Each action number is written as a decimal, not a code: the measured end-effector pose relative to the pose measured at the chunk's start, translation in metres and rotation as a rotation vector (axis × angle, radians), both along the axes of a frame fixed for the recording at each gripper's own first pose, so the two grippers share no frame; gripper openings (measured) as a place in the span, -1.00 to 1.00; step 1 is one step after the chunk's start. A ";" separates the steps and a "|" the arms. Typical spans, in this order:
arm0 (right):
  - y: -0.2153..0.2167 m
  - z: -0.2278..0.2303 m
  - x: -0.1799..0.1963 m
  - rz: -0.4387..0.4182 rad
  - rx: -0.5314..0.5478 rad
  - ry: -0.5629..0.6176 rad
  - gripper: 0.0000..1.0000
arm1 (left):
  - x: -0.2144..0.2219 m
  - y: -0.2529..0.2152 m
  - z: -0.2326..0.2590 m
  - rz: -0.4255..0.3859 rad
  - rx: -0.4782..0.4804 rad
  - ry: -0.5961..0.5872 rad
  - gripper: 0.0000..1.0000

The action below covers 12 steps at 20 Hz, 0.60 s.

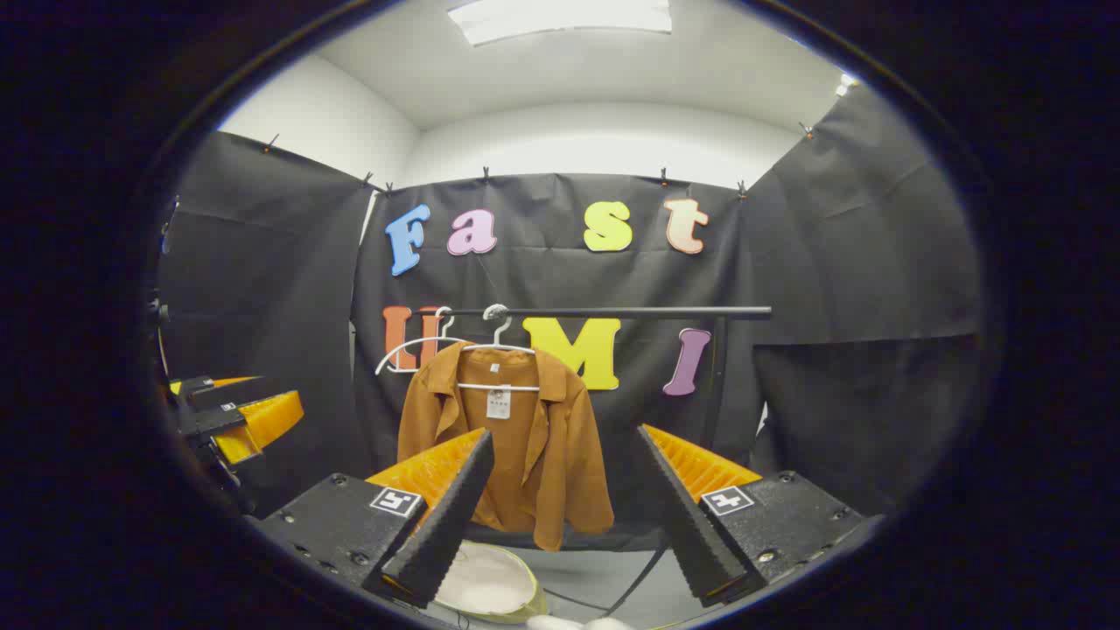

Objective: Grasp the clothes on the hanger with both hands and then place them into the laundry hamper below.

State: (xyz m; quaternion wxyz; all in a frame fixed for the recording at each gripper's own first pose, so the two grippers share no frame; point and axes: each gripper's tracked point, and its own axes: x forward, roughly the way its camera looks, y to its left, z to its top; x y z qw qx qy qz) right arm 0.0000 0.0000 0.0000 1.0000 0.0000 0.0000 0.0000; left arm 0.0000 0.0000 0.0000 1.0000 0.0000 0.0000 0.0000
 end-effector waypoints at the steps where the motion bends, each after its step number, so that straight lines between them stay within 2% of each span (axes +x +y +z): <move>1: -0.001 -0.003 0.002 -0.003 -0.011 0.007 1.00 | 0.002 0.001 -0.001 0.010 0.001 0.002 1.00; 6: -0.001 -0.011 0.007 0.012 -0.040 0.025 1.00 | 0.009 -0.003 -0.004 0.023 -0.001 0.020 1.00; 12: 0.003 -0.016 0.019 0.039 -0.038 0.021 1.00 | 0.009 -0.004 0.002 0.039 0.044 0.017 1.00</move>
